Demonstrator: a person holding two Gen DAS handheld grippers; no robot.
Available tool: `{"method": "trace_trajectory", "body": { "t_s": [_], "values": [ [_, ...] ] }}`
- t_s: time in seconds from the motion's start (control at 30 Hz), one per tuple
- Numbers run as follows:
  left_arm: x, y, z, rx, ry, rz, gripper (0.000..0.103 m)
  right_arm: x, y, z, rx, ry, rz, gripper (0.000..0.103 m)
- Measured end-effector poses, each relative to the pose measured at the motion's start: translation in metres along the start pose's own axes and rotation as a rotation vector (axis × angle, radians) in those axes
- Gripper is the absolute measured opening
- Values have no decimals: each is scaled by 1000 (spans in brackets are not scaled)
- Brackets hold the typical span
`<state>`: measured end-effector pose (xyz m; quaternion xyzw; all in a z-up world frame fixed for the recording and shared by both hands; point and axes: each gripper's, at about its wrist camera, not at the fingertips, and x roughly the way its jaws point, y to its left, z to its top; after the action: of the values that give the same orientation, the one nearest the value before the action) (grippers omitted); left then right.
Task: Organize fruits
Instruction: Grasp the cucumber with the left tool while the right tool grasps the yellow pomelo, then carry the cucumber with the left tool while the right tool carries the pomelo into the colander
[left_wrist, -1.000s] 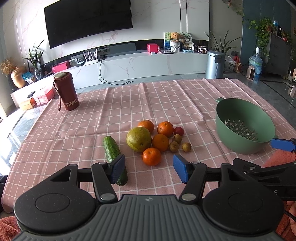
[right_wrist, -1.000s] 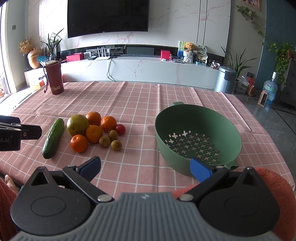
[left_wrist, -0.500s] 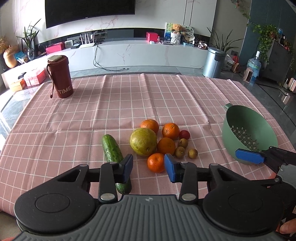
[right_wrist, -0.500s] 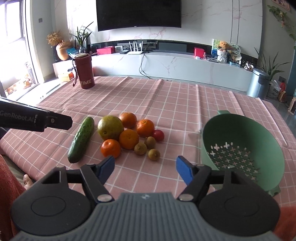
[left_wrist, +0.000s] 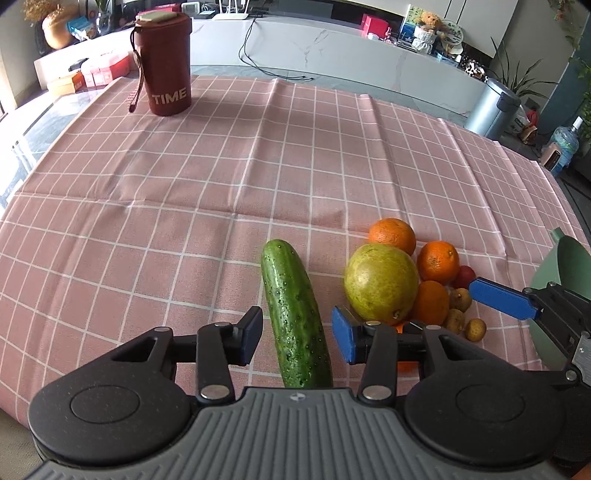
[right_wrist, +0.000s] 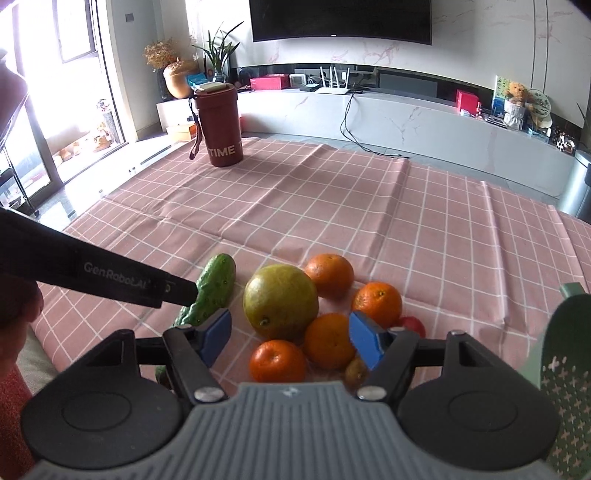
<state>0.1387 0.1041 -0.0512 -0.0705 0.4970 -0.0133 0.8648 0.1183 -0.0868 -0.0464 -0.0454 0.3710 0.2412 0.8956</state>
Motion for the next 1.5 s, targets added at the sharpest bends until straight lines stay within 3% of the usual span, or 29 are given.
{"method": "trace_trajectory", "body": {
  "t_s": [0.33,0.6,0.7,0.87,1.23,1.5],
  "values": [
    [27,14,5,-50,54,-77,52,49,15,3,-156,26,-17,67],
    [40,21,6,-94,81,-110,48,67,15,4,-161,40,-21,67],
    [42,23,6,-106,81,-125,44,70,16,1,-163,45,-20,61],
    [39,23,5,-119,69,-132,42,69,17,0,-166,29,-21,60],
    [-23,7,-3,-95,-112,-113,40,22,23,6,-195,-97,-45,60],
    [-89,-42,-1,-6,-257,-160,40,-43,4,10,-146,-137,-87,60]
  ]
}}
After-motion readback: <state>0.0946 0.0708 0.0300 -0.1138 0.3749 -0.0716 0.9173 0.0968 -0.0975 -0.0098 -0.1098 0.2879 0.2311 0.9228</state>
